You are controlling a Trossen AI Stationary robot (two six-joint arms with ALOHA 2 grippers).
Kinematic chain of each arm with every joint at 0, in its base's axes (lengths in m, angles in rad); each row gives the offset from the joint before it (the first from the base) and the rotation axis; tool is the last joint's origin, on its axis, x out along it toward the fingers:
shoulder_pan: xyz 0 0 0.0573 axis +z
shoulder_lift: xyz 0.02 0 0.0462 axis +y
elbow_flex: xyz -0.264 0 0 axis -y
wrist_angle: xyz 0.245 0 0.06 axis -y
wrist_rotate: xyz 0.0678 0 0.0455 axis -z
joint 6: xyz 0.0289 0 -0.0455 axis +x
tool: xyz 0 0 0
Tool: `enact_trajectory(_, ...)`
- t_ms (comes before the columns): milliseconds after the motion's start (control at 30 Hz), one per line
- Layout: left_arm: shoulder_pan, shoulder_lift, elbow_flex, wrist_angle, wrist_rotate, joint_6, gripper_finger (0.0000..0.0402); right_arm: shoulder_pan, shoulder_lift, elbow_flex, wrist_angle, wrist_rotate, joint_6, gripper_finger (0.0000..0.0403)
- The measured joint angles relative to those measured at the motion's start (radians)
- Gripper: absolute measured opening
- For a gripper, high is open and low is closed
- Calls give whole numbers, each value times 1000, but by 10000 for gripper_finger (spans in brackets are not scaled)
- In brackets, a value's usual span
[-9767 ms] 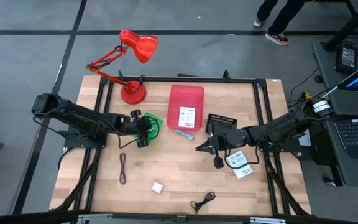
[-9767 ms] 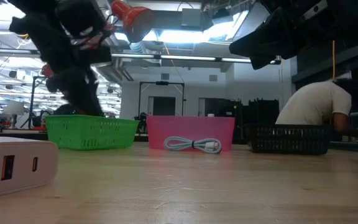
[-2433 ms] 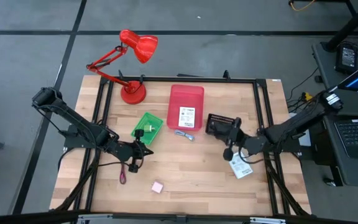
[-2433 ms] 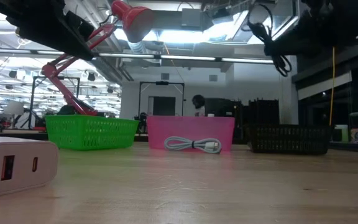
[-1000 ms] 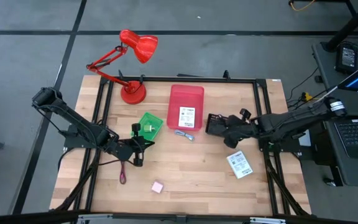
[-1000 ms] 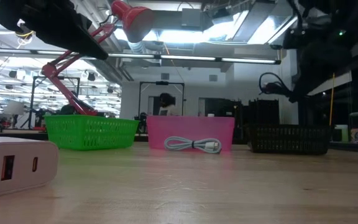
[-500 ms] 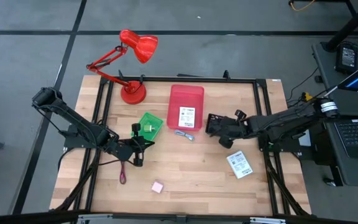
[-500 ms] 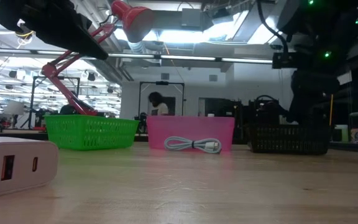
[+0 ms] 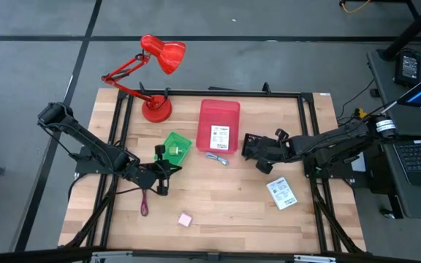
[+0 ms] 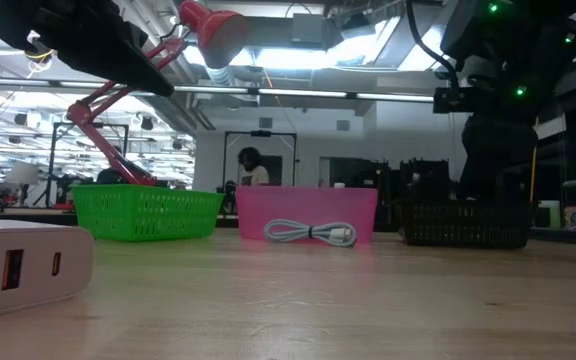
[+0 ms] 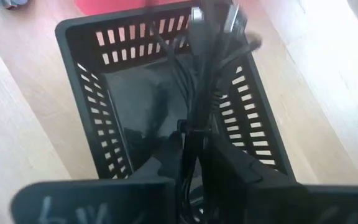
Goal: Pick and place items into bin
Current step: Put the black charger cable into the black bin, then put the card reader box into the pink bin
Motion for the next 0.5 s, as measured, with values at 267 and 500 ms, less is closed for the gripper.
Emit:
enact_trajectory(267, 0, 0, 0, 0, 24, -1, 4, 0, 0, 0, 0, 0, -5, 100)
enact_trajectory(500, 0, 0, 0, 0, 25, -1, 4, 1, 0, 93, -87, 0, -29, 99)
